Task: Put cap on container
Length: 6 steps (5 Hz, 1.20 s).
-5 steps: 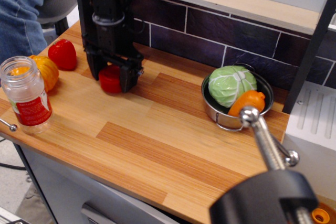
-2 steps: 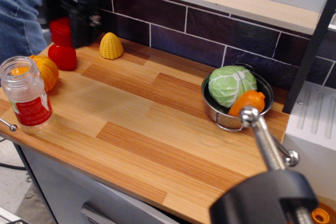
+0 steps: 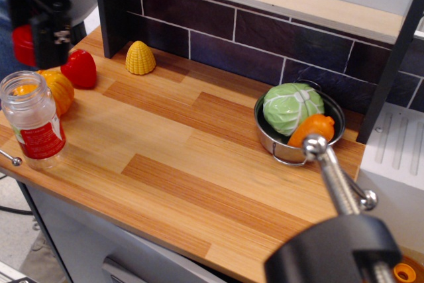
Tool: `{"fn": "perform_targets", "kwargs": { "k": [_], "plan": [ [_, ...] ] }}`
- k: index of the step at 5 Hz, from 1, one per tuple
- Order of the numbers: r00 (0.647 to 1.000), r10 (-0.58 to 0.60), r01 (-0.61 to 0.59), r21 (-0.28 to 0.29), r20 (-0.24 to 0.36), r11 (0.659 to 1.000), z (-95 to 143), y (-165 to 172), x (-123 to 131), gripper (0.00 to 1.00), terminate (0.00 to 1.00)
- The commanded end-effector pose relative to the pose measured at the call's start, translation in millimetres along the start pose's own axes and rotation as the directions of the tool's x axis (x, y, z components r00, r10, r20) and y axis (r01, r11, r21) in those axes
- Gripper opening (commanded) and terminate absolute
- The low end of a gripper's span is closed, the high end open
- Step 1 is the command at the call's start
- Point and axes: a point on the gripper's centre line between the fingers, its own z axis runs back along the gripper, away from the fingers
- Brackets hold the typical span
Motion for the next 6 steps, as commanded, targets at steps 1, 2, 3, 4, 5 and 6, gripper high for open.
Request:
{"fn": "perform_targets", "kwargs": {
  "k": [1, 2, 3, 4, 5, 6],
  "plan": [
    [0.999, -0.004, 0.007, -0.059, 0.044, 0.998, 8.6, 15.0, -23.7, 0.00, 0.00],
    [0.998, 0.011, -0.007, -0.072, 0.059, 0.997, 0.4, 14.8, -18.0, 0.00, 0.00],
    [0.995, 0.014, -0.005, -0.095, 0.099, 0.995, -7.5, 7.4, -15.3, 0.00, 0.00],
    [0.996, 0.012, -0.002, -0.110, 0.089, 0.994, -11.5, -0.8, -14.7, 0.00, 0.00],
    [0.997, 0.007, 0.002, -0.109, 0.080, 0.994, -18.2, -9.9, -25.0, 0.00, 0.00],
    [0.997, 0.009, -0.001, -0.099, 0.080, 0.995, -20.3, -19.2, -28.5, 0.00, 0.00]
  ]
}}
